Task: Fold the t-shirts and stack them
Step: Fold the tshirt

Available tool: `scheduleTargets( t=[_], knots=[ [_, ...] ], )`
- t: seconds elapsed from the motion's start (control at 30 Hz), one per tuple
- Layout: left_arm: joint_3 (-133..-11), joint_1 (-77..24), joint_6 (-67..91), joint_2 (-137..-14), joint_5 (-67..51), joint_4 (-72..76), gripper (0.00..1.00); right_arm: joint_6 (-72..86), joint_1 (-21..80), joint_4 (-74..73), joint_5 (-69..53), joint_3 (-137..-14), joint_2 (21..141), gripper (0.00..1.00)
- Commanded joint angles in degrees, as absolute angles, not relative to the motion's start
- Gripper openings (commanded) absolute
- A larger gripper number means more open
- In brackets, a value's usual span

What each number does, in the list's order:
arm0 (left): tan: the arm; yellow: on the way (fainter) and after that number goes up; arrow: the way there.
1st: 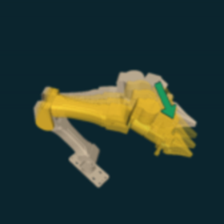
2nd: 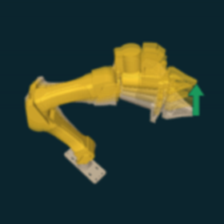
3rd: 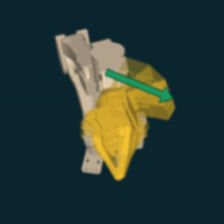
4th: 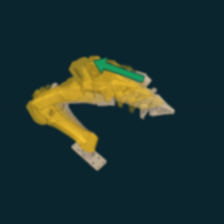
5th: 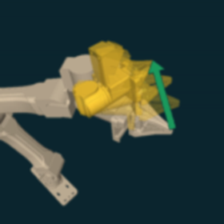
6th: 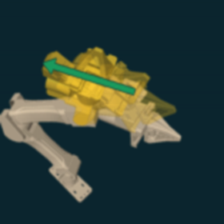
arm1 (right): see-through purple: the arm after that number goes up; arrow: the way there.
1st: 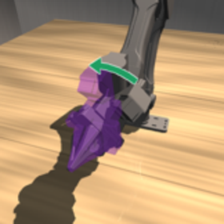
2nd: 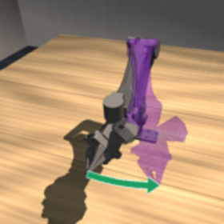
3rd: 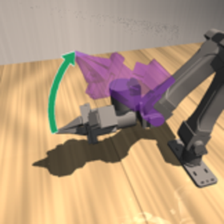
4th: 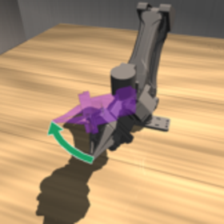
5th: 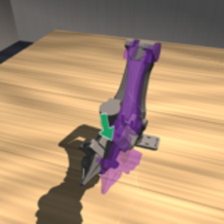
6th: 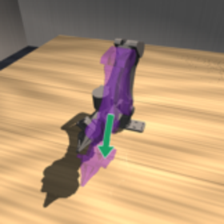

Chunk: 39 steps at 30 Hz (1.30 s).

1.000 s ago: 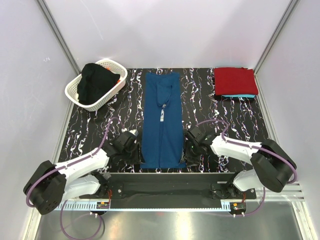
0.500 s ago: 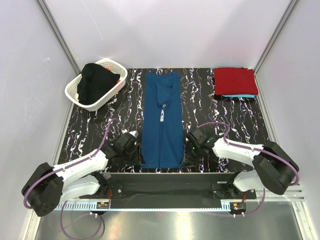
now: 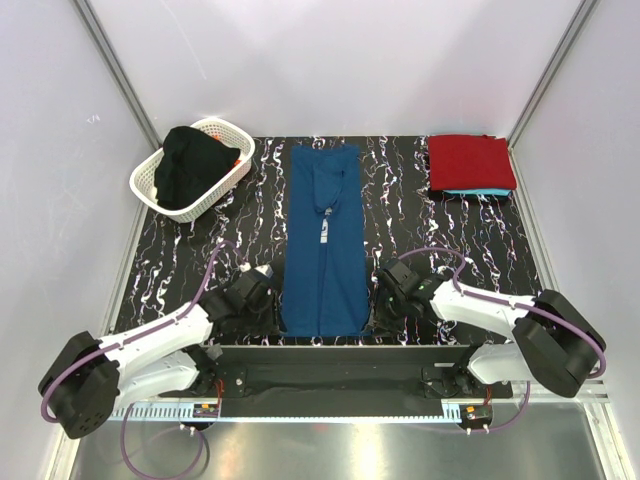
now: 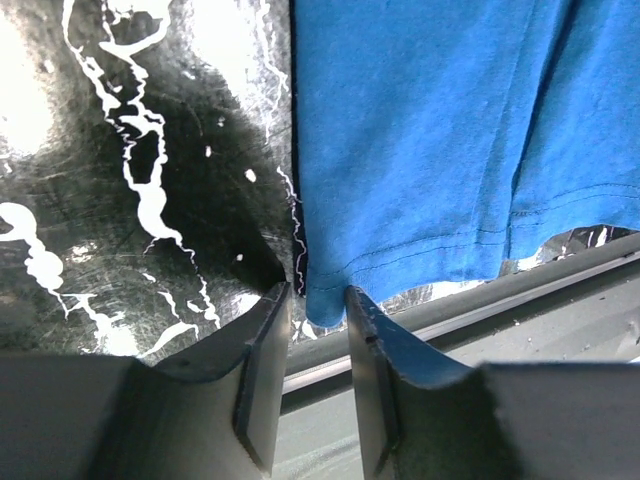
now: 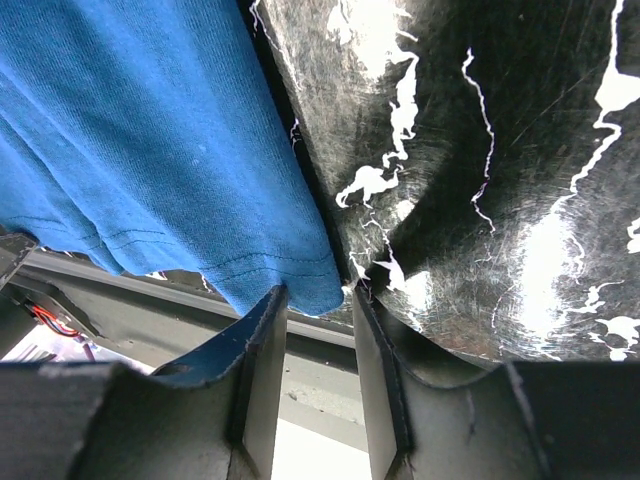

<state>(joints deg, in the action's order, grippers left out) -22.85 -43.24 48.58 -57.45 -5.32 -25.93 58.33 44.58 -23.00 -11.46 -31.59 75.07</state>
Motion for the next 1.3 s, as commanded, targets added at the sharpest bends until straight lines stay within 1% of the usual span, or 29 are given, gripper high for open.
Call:
scheduleTargets(
  t=[0.0,0.1,0.13,0.2,0.27,0.33,0.37,0.4,0.47,0.67,0.8,0.9,1.07,1.13,1.27],
  knots=[
    [-22.24,-43.59,49.48,-56.78,-3.87,-26.37,0.33,58.45,44.65,-24.08,-8.79,-30.67,74.53,0.40],
    [-21.80,-43.51,49.57,-56.34,-4.65,-25.49,0.27,58.18,44.65,-23.91,-8.53,-31.37,74.97,0.38],
    [-21.71,-43.59,49.57,-56.08,-4.92,-25.14,0.24,58.18,44.65,-23.99,-8.35,-31.55,75.14,0.37],
    [-21.53,-43.59,49.48,-55.99,-5.44,-24.00,0.22,58.10,44.56,-23.73,-7.82,-31.81,75.67,0.36],
    [-21.62,-43.59,49.13,-56.25,-5.89,-23.03,0.19,58.01,44.65,-23.55,-7.65,-31.99,76.37,0.31],
    [-21.71,-43.51,48.87,-56.77,-6.76,-22.42,0.11,57.75,44.73,-23.38,-7.47,-32.25,76.73,0.24],
    [-21.71,-43.59,48.78,-56.69,-7.03,-22.06,0.03,57.57,44.65,-23.29,-7.47,-32.26,76.82,0.13],
    [-21.80,-43.51,48.69,-56.60,-7.47,-21.89,0.00,57.31,44.56,-23.38,-7.56,-32.34,76.64,0.06],
    [-22.06,-43.51,48.78,-56.16,-8.00,-21.88,0.00,57.22,44.56,-23.38,-7.82,-32.43,75.51,0.00],
    [-23.46,-43.77,49.66,-53.35,-10.46,-21.80,0.00,56.87,44.74,-25.40,-8.35,-32.96,70.33,0.00],
    [-26.18,-43.60,48.61,-54.75,-10.46,-21.88,0.00,55.56,44.74,-26.63,-7.03,-35.50,69.34,0.00],
    [-28.91,-42.37,46.50,-59.31,-11.42,-21.97,0.00,52.40,44.65,-28.21,-6.33,-39.36,72.33,0.00],
    [-34.52,-35.34,41.93,-64.50,-13.88,-22.15,0.00,47.38,43.69,-32.25,-1.67,-47.44,77.25,0.00],
    [-37.08,-32.54,39.47,-68.63,-14.76,-22.41,0.00,43.35,41.67,-32.52,-2.02,-50.08,80.14,0.00],
    [-45.94,-28.49,35.78,-76.71,-14.42,-22.24,0.00,36.22,37.36,-32.34,-2.28,-58.16,85.77,0.00]
  ],
)
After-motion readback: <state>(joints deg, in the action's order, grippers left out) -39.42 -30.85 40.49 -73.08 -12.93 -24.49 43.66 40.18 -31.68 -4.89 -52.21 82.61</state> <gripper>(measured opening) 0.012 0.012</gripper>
